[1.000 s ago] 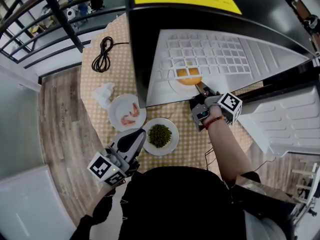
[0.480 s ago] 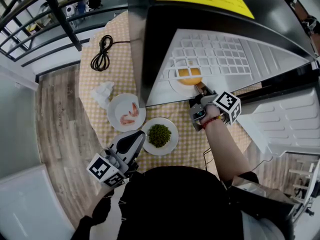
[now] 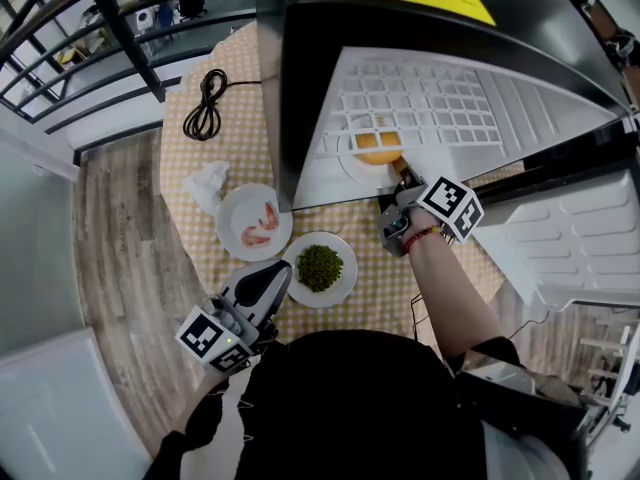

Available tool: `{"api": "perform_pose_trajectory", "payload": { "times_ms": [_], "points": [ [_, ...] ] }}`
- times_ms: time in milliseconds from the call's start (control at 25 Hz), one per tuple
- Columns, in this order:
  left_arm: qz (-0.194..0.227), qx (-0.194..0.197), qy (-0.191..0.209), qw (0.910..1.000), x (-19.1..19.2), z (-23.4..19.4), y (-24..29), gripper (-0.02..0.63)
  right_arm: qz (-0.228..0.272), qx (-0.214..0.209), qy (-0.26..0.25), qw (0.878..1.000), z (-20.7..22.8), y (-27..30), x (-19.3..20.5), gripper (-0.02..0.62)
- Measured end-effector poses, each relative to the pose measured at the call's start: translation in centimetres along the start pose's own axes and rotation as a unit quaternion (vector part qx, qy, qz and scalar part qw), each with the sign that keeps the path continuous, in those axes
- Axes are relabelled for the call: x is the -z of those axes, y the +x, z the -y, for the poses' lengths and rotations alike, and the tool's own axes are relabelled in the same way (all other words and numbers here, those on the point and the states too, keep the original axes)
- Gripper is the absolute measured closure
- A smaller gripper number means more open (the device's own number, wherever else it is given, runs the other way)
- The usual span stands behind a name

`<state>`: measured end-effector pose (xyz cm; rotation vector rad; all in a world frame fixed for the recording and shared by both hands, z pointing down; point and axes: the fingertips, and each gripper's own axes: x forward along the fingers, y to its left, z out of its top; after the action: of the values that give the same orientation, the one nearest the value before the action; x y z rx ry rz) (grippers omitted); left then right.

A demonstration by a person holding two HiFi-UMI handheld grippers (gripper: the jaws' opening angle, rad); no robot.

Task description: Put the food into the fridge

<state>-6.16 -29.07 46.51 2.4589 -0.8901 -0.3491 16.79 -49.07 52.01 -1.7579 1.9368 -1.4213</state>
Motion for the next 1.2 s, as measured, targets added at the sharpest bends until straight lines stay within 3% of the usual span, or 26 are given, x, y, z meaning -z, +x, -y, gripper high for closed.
{"api": "perform_pose_trajectory", "payload": {
  "times_ms": [320,1200],
  "points": [
    [-0.001,-0.002,0.003,1.0,0.1,0.1,0.1,0.592,0.004,0.026,-0.082,0.996,0.3,-0.1,-0.3,0.512],
    [-0.009,-0.013,-0.002,0.9999,0.9,-0.2,0.3,0.594,0.003,0.061,-0.185,0.981,1.0,0.6,-1.2,0.48]
  ]
}}
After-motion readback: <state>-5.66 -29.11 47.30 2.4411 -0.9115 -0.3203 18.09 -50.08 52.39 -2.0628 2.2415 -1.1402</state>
